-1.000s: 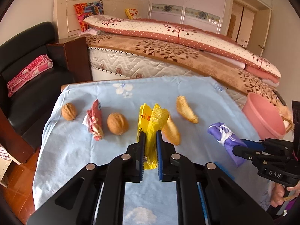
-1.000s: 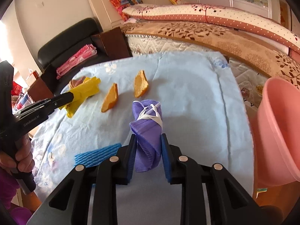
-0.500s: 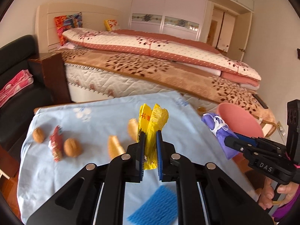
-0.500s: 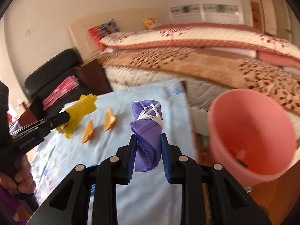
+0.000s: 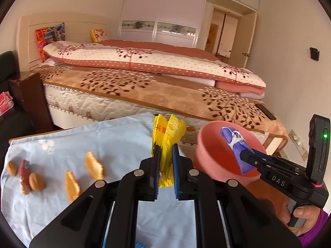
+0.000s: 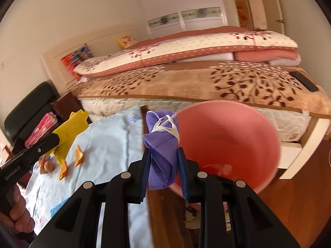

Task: Collect trash
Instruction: 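Carry the yellow bag and purple bag over the pink bucket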

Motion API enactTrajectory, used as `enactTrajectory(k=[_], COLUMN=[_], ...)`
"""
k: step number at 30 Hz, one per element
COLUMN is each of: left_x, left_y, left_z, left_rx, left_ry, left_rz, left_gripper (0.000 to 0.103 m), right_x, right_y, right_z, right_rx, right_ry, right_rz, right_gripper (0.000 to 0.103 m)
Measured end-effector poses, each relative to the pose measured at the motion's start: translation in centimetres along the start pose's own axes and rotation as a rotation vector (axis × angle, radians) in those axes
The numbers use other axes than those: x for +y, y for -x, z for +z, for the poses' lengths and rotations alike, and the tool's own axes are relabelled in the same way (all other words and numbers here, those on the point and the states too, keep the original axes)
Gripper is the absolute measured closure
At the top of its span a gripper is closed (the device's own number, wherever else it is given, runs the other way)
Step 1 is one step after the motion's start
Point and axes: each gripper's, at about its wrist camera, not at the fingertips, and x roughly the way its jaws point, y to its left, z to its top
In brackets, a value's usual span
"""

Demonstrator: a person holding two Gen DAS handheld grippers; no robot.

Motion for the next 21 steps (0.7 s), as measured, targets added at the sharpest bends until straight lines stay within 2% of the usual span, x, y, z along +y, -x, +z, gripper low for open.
enactTrajectory(k=[9, 21], left_x=[-4.1, -7.8], left_y=[-2.3, -4.7], left_z=[0.2, 0.0], left_rx=[0.024, 0.058], left_ry=[-0.055, -0.113], left_rz=[-0.06, -0.109], left_gripper=[0.092, 0.092], right_x=[-3.2, -5.4], right_y=[0.3, -0.3], right_z=[0.3, 0.0], right_rx=[-0.012, 0.008], right_ry=[-0.057, -0.101], right_rz=[-0.063, -0.109], right_gripper=[0.078, 0.078])
